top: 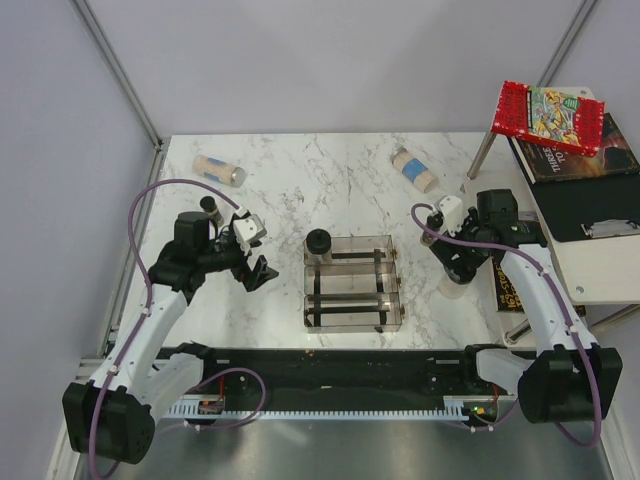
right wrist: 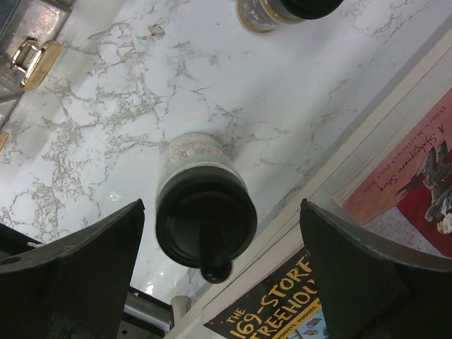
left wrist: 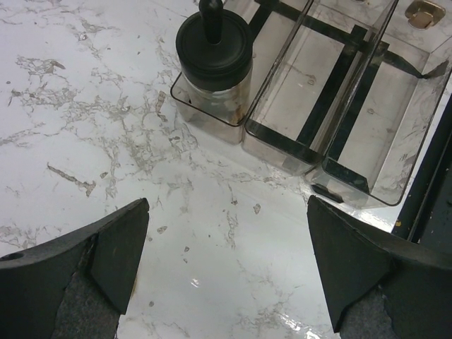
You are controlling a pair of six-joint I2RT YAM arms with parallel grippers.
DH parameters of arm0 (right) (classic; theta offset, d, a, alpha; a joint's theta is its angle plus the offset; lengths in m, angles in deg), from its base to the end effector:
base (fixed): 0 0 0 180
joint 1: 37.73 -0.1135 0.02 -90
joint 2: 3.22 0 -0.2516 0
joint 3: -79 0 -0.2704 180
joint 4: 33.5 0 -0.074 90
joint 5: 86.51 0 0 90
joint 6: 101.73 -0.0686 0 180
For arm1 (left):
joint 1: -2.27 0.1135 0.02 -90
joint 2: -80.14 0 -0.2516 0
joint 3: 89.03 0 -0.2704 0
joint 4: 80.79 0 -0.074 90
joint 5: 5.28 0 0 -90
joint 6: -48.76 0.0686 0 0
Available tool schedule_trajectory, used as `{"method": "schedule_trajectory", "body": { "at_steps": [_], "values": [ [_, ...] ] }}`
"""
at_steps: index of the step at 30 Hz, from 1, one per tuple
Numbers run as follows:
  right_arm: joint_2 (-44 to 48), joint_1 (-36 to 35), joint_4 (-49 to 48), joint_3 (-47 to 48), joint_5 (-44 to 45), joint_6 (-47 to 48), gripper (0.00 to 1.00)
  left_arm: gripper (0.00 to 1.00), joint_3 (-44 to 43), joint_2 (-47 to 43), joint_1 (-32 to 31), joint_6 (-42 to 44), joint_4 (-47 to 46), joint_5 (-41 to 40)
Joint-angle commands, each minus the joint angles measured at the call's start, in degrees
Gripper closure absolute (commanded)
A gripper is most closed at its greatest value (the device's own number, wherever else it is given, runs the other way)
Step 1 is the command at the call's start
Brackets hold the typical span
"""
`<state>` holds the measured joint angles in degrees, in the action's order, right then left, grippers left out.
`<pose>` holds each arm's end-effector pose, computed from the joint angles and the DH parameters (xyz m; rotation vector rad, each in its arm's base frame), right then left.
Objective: Organize the condiment bottles
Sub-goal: Pick up the bottle from the center of the board.
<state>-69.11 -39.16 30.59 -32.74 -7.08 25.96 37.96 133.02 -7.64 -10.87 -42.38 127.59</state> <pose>0.2540 0.0189 0.2298 -0.9336 2.4454 0.0249 0.2246 -0.0866 0.2377 1.0793 1.8023 -0.6197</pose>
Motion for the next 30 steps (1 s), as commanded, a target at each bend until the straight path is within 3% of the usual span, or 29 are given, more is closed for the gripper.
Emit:
{"method": "schedule_trajectory", "body": {
  "at_steps": [1, 22, 24, 25, 26, 30],
  "values": [
    [1.9, 0.0, 0.2, 2.4, 0.5, -1.3, 0.02, 0.0, 0.1, 0.0, 0.4, -1.6, -1.9, 2.4],
    [-0.5, 0.2, -4.0, -6.2, 0.6, -1.7, 0.03, 0.0, 0.4, -0.2, 2.2, -1.8, -1.9, 4.7],
    [-0.4, 0.2, -4.0, -6.1, 0.9, -2.2, 0.14, 0.0, 0.5, -0.3, 2.4, -1.7, -1.9, 4.9],
    [-0.2, 0.2, -3.5, -5.8, 1.0, -2.3, 0.25, 0.0, 0.5, -0.2, 2.4, -1.7, -2.0, 4.9],
    [-0.1, 0.2, -2.9, -5.5, 1.1, -2.2, 0.46, 0.0, 0.4, -0.2, 2.6, -1.7, -1.9, 5.0],
    [1.5, 0.2, -0.8, -3.9, 2.4, -2.1, 0.79, 0.0, 0.5, -0.3, 2.7, -1.7, -1.9, 5.2]
  ]
}}
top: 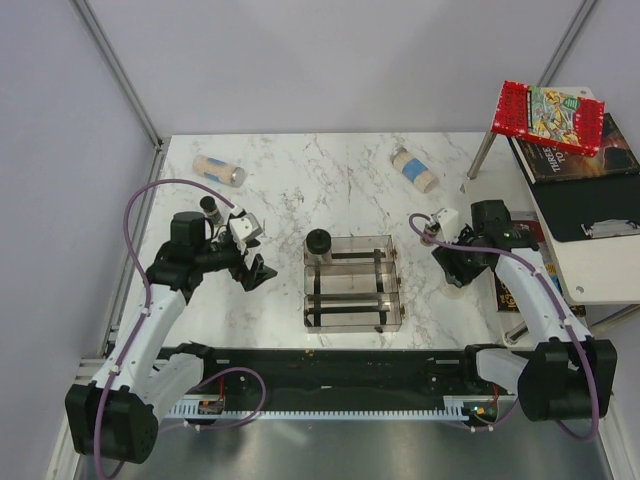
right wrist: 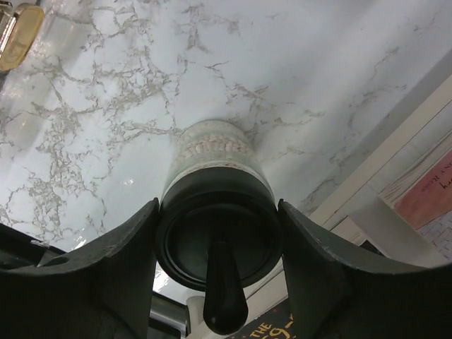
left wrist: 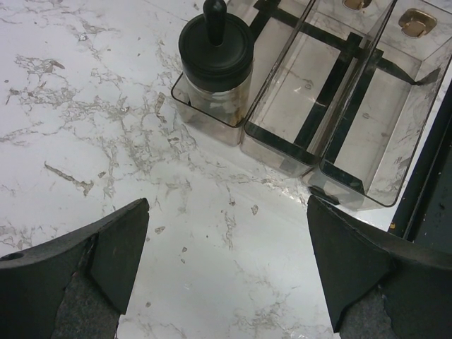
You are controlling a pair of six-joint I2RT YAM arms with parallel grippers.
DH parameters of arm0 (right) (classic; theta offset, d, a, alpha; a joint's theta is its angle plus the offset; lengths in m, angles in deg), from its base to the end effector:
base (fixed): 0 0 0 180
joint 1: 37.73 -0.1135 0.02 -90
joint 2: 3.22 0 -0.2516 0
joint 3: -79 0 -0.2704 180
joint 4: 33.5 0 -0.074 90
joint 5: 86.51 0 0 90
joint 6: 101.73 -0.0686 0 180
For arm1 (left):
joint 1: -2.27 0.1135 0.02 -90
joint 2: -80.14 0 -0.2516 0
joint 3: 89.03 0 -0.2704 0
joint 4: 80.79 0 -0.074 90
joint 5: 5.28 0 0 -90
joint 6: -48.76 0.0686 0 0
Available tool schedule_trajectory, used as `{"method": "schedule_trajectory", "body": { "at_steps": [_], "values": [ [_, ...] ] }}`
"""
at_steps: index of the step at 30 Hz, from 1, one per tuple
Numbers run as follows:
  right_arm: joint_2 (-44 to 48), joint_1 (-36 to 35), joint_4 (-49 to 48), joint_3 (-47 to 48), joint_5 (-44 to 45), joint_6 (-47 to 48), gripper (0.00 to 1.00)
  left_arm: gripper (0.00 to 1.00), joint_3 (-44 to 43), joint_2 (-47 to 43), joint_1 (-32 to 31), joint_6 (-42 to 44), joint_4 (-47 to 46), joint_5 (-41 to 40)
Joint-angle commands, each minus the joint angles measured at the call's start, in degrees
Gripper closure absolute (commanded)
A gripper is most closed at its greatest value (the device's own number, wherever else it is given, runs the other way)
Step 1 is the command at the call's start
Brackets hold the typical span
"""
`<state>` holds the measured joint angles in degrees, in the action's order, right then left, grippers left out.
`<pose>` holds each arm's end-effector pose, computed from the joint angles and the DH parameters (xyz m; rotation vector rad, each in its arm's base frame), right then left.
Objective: Organize the condiment bottles
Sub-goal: Pick up the bottle from the center of the board, then place the bottle in the storage box.
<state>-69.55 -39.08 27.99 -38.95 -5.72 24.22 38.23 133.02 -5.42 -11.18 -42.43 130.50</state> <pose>0.2465 0.0168 0.1945 -0.9046 2.5348 0.0352 0.2252 -0.0800 0.2376 1.0541 1.7976 -0.6547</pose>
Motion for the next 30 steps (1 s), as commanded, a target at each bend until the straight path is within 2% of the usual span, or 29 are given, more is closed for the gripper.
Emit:
{"method": "schedule_trajectory", "body": {
  "at_steps": [1, 2, 3, 9, 15, 19, 22, 26, 30],
  "values": [
    [2.6, 0.1, 4.0, 4.1, 0.5, 0.0, 0.85, 0.0, 0.3, -0.3, 0.5, -1.3, -1.9, 2.4],
    [3.0, 0.1, 5.0, 5.1, 0.0, 1.0, 0.95, 0.0, 0.3, -0.3, 0.6, -1.1, -1.9, 2.4],
    [3.3, 0.0, 5.9, 6.2, -1.1, 1.1, 0.99, 0.0, 0.4, -0.2, 0.5, -1.1, -1.9, 2.5],
    [2.9, -0.9, 14.3, 18.2, -8.5, 2.3, 1.0, 0.0, 0.3, 0.0, 0.7, -1.1, -2.0, 2.4],
    [0.3, -7.7, 18.1, 30.9, -13.8, -0.5, 1.0, 0.0, 0.3, 0.5, 1.4, -1.1, -2.0, 2.6],
    [-4.2, -16.4, 16.4, 38.6, -13.4, -5.2, 1.0, 0.0, 0.1, 1.2, 1.8, -1.1, -2.1, 2.7],
    [-8.7, -22.4, 12.2, 39.7, -11.1, -7.6, 1.0, 0.0, 0.1, 1.5, 2.1, -1.1, -2.1, 2.6],
    [-15.6, -26.8, 8.2, 40.7, -9.2, -8.6, 1.0, 0.0, 0.2, 1.5, 3.6, -1.5, -2.7, 2.2],
    [-18.6, -29.2, 1.2, 38.3, -9.4, -8.7, 1.0, 0.0, 0.4, 1.3, 4.8, -2.0, -3.3, 2.4]
  ]
}}
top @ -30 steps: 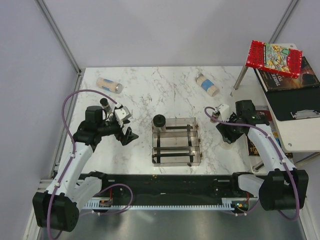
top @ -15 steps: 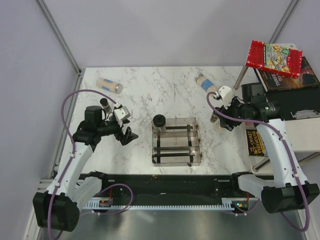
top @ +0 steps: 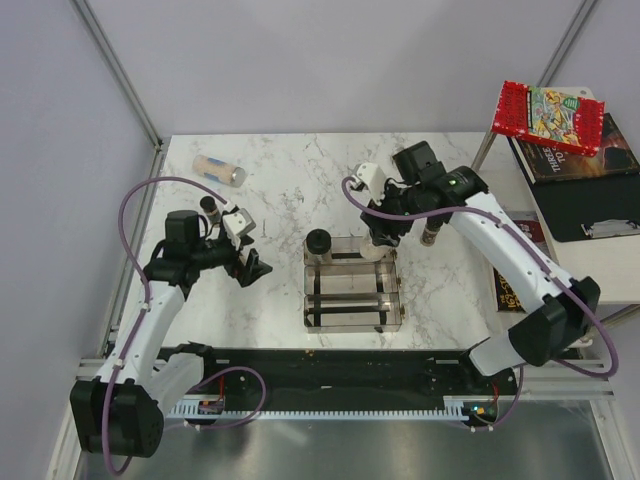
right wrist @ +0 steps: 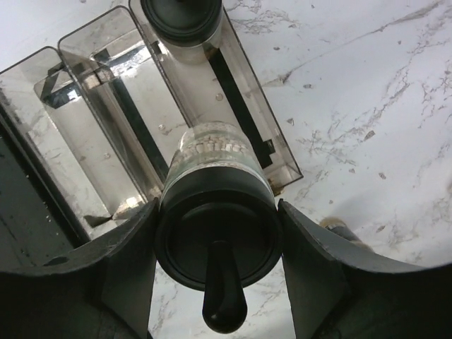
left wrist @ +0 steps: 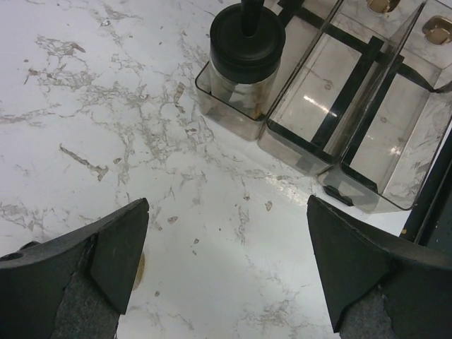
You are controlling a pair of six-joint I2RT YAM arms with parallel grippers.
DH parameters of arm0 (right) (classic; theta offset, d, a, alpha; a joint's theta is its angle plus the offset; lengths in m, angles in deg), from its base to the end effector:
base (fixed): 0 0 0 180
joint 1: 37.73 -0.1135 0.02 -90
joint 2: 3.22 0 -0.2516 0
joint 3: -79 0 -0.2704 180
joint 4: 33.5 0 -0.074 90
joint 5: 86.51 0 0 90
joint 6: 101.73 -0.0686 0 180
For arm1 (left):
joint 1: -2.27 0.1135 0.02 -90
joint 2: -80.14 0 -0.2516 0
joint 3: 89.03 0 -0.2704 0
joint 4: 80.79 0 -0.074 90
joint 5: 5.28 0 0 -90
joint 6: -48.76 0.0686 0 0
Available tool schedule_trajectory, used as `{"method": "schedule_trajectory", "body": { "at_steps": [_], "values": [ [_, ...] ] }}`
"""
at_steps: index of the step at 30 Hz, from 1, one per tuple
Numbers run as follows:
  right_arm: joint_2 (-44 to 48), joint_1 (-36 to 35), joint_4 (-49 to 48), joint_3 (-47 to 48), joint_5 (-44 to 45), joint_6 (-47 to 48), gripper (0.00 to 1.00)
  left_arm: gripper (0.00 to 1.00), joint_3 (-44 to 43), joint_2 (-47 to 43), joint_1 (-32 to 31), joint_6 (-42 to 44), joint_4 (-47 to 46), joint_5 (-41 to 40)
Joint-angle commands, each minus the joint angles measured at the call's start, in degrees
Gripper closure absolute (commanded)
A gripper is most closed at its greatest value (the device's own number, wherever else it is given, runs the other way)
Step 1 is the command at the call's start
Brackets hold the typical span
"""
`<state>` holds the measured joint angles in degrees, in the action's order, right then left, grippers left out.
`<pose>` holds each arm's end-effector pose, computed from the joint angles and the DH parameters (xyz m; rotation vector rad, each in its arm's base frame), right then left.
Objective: Organize the condiment bottles
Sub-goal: Place the bottle in the storage box.
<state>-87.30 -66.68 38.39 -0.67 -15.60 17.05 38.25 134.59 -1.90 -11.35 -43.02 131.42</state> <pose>0.2797 0.1803 0.3248 -1.3271 2.1370 0.4236 0.2331 -0.0671 0.2330 0.9958 1.8312 -0.6452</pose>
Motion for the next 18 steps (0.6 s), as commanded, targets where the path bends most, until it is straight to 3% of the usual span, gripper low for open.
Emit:
{"method": "schedule_trajectory", "body": {
  "at_steps": [1, 18],
  "values": [
    [-1.5, -2.7, -11.8, -0.7, 1.5, -1.5, 1.0, 0.0, 0.4, -0.1, 1.4, -1.9, -3.0, 1.5],
    [-11.0, -6.3, -23.8, -7.7, 4.1, -1.9, 1.0, 0.01, 0.6, 2.0, 2.5, -2.3, -4.3, 0.0]
  ]
}}
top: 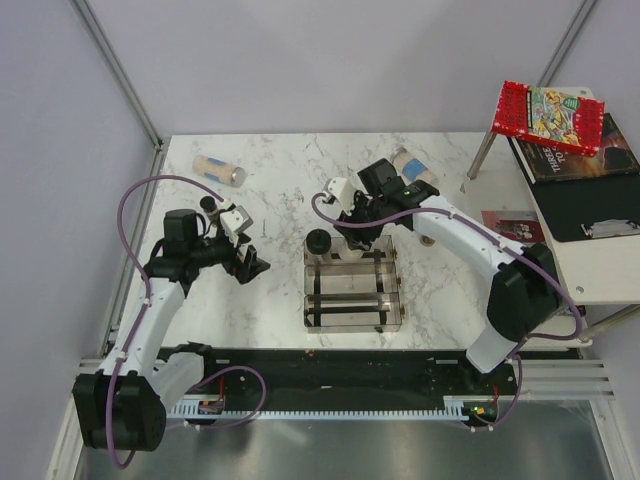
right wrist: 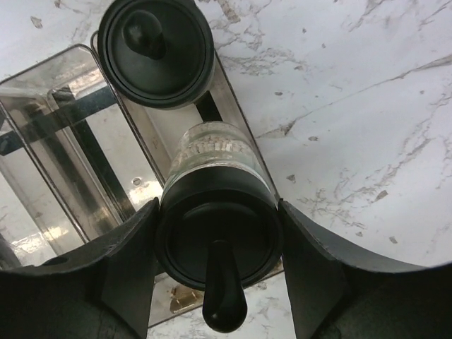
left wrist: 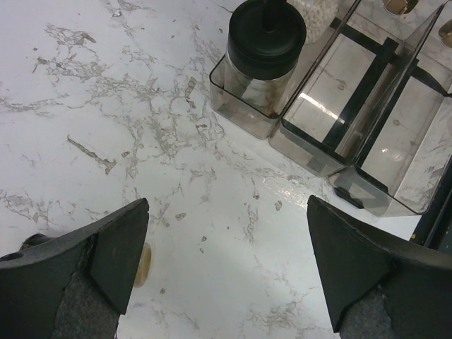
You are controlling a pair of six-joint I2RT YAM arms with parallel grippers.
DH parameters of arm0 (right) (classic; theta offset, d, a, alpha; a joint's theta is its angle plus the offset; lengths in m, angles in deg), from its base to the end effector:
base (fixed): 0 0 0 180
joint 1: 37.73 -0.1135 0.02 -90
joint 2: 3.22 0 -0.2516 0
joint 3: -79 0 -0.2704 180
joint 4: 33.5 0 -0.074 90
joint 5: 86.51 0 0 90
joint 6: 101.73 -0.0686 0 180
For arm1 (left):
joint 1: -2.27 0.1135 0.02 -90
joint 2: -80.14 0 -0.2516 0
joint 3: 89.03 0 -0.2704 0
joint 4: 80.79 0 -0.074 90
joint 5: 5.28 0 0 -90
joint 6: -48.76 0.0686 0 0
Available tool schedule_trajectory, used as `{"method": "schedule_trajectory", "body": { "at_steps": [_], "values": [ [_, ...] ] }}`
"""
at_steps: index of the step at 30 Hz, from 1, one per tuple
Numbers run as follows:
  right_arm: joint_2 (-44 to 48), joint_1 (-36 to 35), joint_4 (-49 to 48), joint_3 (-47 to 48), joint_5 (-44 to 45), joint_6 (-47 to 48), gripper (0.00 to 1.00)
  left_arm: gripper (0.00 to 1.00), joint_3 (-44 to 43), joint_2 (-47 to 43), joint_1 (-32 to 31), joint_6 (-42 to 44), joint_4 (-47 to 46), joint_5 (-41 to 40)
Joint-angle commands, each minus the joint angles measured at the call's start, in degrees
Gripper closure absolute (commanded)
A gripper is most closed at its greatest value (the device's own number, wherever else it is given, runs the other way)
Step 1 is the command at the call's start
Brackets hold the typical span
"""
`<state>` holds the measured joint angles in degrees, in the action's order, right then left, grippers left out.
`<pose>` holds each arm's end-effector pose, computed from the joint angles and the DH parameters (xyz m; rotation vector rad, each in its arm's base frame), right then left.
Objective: Organize the condiment bottles
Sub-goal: Place the bottle in the storage box.
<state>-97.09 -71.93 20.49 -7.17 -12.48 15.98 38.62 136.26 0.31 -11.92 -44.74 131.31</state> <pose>0.3116 0.2346 0.2511 -1.3852 2.0879 0.3965 0.2408 -0.0581 0.2270 0.9482 1.8578 -0.6290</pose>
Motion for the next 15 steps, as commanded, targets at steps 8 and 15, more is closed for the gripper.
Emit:
{"method": "schedule_trajectory", "body": {
  "at_steps": [8, 15],
  "values": [
    [-3.7, -2.3, -8.6, -3.7, 1.3, -1.3, 0.68, 0.0, 0.4, 0.5, 0.4, -1.7, -2.7, -0.1],
    [-2.1, -2.4, -7.5, -3.7, -0.6, 0.9, 0.02, 0.01, 0.5, 0.0, 0.5, -1.8, -3.0, -0.8]
  ]
}}
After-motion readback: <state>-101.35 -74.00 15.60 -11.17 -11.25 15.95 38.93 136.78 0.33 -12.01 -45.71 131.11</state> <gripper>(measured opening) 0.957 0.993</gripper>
